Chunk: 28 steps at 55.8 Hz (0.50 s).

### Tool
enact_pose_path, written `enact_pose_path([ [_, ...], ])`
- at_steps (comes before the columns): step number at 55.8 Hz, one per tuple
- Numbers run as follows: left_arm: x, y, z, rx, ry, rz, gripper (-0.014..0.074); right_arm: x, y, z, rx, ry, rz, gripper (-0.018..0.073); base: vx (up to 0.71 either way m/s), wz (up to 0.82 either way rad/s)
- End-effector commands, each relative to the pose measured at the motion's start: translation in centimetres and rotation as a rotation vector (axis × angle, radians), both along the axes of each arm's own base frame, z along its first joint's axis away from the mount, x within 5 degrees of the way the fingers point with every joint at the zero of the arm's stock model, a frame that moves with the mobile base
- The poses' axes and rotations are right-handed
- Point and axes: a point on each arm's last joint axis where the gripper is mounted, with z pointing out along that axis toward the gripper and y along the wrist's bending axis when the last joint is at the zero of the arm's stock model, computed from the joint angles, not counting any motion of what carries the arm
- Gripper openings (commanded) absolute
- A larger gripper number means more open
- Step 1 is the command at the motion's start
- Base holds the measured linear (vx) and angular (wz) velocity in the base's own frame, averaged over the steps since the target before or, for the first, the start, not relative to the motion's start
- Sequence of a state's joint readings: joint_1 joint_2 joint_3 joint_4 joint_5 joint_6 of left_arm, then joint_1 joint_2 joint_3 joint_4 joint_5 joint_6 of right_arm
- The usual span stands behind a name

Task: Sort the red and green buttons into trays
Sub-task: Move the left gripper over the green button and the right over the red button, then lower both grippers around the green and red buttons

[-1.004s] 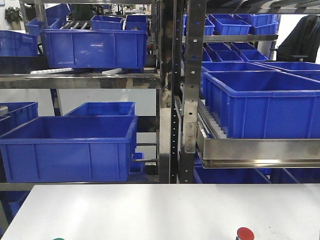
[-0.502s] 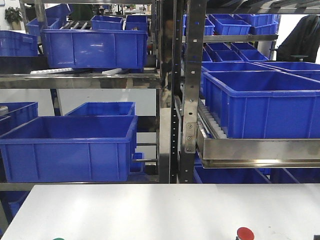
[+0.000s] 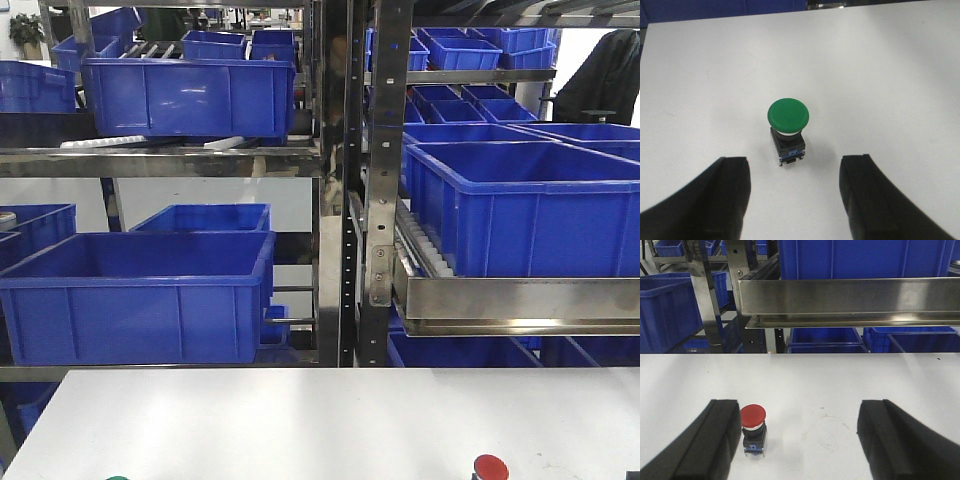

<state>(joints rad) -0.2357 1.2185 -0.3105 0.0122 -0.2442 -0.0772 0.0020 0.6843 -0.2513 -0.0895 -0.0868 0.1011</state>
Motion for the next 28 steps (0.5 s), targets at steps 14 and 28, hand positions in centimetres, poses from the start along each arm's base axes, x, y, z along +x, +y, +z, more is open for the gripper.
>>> enact_pose_path([
  [14, 3.4, -1.2, -2.7, -0.021, -0.084, -0.029, 0.0525, 0.4, 0.0, 1.8, 0.001, -0.119, 0.003, 0.0554, 0.0, 0.0],
  [28, 4.5, -1.5, -3.2, -0.048, -0.175, -0.033, 0.0525, 0.4, 0.0, 1.8, 0.001, -0.119, 0.003, 0.0554, 0.0, 0.0],
])
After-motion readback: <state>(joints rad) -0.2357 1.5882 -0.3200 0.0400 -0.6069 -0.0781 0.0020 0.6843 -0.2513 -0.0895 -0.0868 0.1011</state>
